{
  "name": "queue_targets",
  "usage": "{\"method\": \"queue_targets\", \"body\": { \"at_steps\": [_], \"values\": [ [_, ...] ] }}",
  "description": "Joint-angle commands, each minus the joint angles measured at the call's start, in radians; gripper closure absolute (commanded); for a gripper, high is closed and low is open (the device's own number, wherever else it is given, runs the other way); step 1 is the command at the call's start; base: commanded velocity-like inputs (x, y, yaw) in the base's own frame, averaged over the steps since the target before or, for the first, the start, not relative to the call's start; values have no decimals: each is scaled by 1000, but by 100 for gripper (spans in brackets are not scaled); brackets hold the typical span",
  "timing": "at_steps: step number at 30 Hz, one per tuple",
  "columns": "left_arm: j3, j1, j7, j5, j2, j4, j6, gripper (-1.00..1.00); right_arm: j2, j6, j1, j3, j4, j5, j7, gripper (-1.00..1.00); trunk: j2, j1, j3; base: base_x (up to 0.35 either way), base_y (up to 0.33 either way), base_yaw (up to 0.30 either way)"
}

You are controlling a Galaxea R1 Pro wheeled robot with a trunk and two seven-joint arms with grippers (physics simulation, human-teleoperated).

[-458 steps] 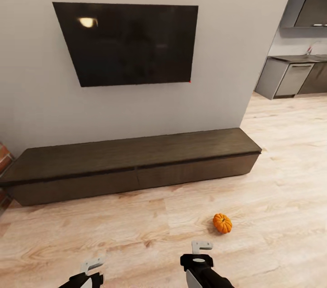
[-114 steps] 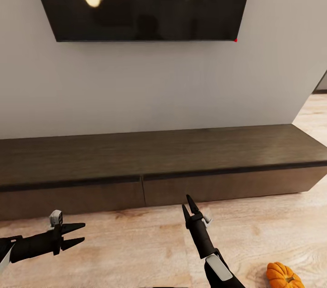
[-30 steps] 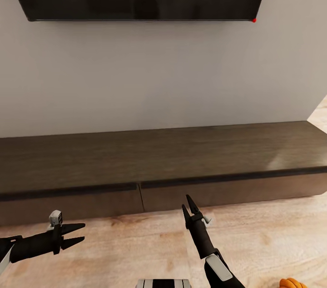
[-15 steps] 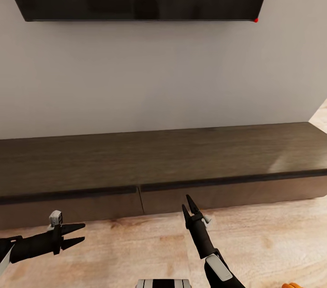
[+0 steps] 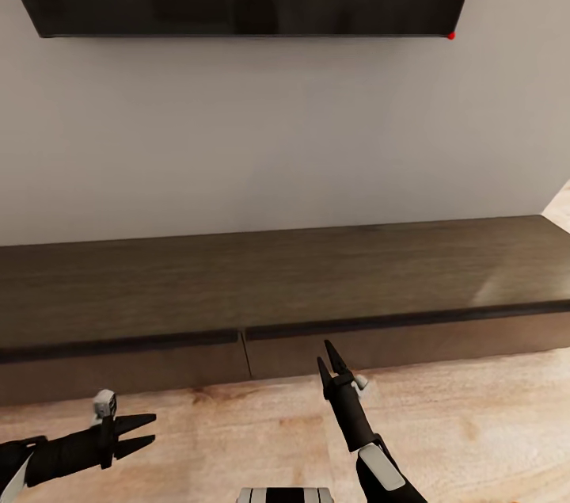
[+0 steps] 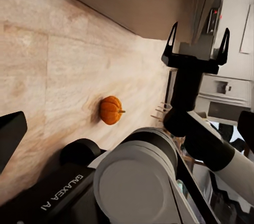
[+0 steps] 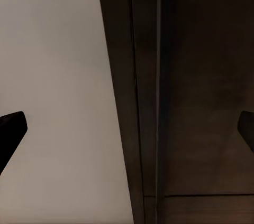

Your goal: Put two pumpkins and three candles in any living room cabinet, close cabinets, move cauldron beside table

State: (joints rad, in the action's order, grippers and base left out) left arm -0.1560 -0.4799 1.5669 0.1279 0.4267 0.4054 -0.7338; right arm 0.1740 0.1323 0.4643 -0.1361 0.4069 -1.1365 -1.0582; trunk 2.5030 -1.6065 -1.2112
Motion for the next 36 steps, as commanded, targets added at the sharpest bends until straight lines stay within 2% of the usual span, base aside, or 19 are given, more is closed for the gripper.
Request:
{"method": "queue_targets", "body": {
  "at_steps": [1,4,15,28,31,36],
  "values": [
    [-1,0,4,-1,-2,0,-10,-100,0,10,0,-2,0,-6,-3,-100,0,0,-1,49,6,0],
    [1,0,4,-1,-10,-2,-7,-100,0,10,0,-2,0,-6,-3,-100,0,0,-1,148,1,0],
    [1,0,4,0,-11,-2,-7,-100,0,10,0,-2,0,-6,-3,-100,0,0,-1,100,23,0],
    [0,0,4,1,-11,-2,-7,-100,0,10,0,-2,0,-6,-3,-100,0,0,-1,6,1,0],
    [0,0,4,0,-11,-2,-7,-100,0,10,0,-2,0,-6,-3,-100,1,-1,-12,0,0,0],
    [0,0,4,0,-11,-2,-7,-100,0,10,0,-2,0,-6,-3,-100,1,-2,-16,0,0,0]
  ]
}}
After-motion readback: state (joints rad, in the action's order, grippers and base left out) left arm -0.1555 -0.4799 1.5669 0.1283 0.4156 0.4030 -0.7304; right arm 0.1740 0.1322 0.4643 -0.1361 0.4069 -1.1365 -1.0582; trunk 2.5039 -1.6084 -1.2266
